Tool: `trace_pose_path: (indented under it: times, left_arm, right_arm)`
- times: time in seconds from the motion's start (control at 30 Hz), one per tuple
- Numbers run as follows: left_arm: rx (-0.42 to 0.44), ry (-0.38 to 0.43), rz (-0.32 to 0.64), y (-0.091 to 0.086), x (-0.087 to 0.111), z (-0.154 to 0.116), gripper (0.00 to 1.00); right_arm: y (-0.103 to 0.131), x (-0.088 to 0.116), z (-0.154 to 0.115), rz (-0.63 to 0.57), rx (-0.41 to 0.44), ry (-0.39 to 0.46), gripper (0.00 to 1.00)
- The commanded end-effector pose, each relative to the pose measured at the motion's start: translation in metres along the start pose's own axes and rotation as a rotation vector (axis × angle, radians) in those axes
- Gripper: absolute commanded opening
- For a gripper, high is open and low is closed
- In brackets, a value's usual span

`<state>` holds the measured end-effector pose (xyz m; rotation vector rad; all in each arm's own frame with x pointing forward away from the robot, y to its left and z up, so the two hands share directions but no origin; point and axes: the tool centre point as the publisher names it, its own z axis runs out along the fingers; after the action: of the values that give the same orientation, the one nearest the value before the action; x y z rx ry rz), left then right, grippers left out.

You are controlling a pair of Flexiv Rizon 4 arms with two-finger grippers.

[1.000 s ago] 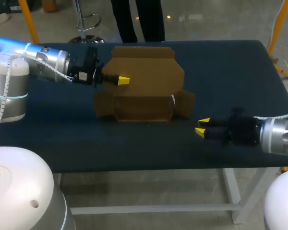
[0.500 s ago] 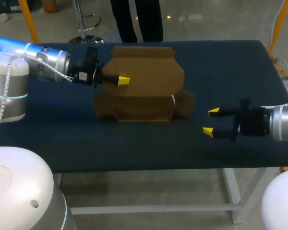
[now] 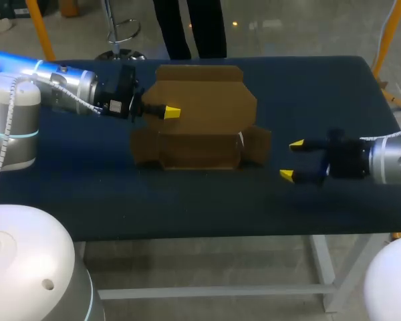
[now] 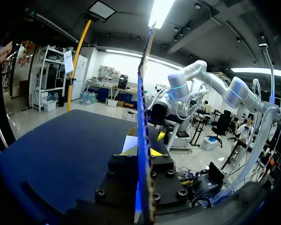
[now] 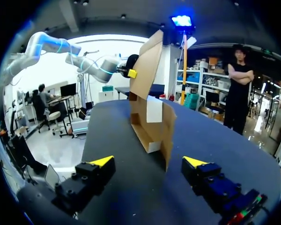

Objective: Assemble the packaging by folding the flat box into shape, placing the metal phone stand inside, and closing the box properly

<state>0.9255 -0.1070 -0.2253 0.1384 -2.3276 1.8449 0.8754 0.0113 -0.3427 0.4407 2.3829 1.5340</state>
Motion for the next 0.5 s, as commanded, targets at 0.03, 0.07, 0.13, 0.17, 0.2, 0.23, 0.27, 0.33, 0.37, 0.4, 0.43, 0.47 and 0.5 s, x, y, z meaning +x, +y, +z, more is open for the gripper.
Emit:
trace_pose_path:
  times: [0.03, 0.07, 0.13, 0.17, 0.2, 0.23, 0.27, 0.33, 0.37, 0.4, 0.43, 0.47, 0.5]
  left_arm:
    - [-0.002, 0.004, 0.000, 0.002, -0.001, -0.001, 0.00]
    - [-0.002, 0.004, 0.000, 0.002, -0.001, -0.001, 0.00]
    - [-0.002, 0.004, 0.000, 0.002, -0.001, -0.001, 0.00]
    - [-0.002, 0.004, 0.000, 0.002, -0.001, -0.001, 0.00]
    - [-0.002, 0.004, 0.000, 0.002, -0.001, -0.001, 0.00]
    - [-0.002, 0.004, 0.000, 0.002, -0.001, -0.001, 0.00]
    - [-0.002, 0.004, 0.000, 0.002, -0.001, -0.001, 0.00]
    - [-0.002, 0.004, 0.000, 0.002, -0.001, -0.001, 0.00]
    - [-0.002, 0.004, 0.000, 0.002, -0.001, -0.001, 0.00]
    - [-0.002, 0.004, 0.000, 0.002, -0.001, -0.001, 0.00]
    - [-0.002, 0.004, 0.000, 0.002, -0.001, -0.001, 0.00]
    - [-0.002, 0.004, 0.000, 0.002, -0.001, -0.001, 0.00]
    - [-0.002, 0.004, 0.000, 0.002, -0.001, -0.001, 0.00]
  right_arm:
    - [-0.004, -0.019, 0.023, 0.004, -0.001, 0.028, 1.00]
    - [-0.004, -0.022, 0.025, 0.006, -0.001, 0.032, 1.00]
    - [-0.005, -0.027, 0.030, 0.007, -0.009, 0.048, 1.00]
    - [-0.004, -0.030, 0.032, 0.006, -0.014, 0.058, 1.00]
    - [-0.004, -0.032, 0.036, 0.004, -0.017, 0.068, 1.00]
    - [-0.003, -0.035, 0.039, 0.003, -0.018, 0.070, 1.00]
    - [-0.003, -0.037, 0.043, 0.002, -0.017, 0.073, 1.00]
    - [-0.002, -0.042, 0.050, 0.000, -0.019, 0.085, 1.00]
    - [-0.001, -0.045, 0.053, 0.000, -0.019, 0.091, 1.00]
    - [0.000, -0.047, 0.057, -0.001, -0.019, 0.093, 1.00]
    - [0.000, -0.050, 0.060, 0.000, -0.022, 0.098, 1.00]
    - [0.000, -0.051, 0.061, 0.001, -0.023, 0.100, 1.00]
    - [0.000, -0.054, 0.064, 0.001, -0.026, 0.104, 1.00]
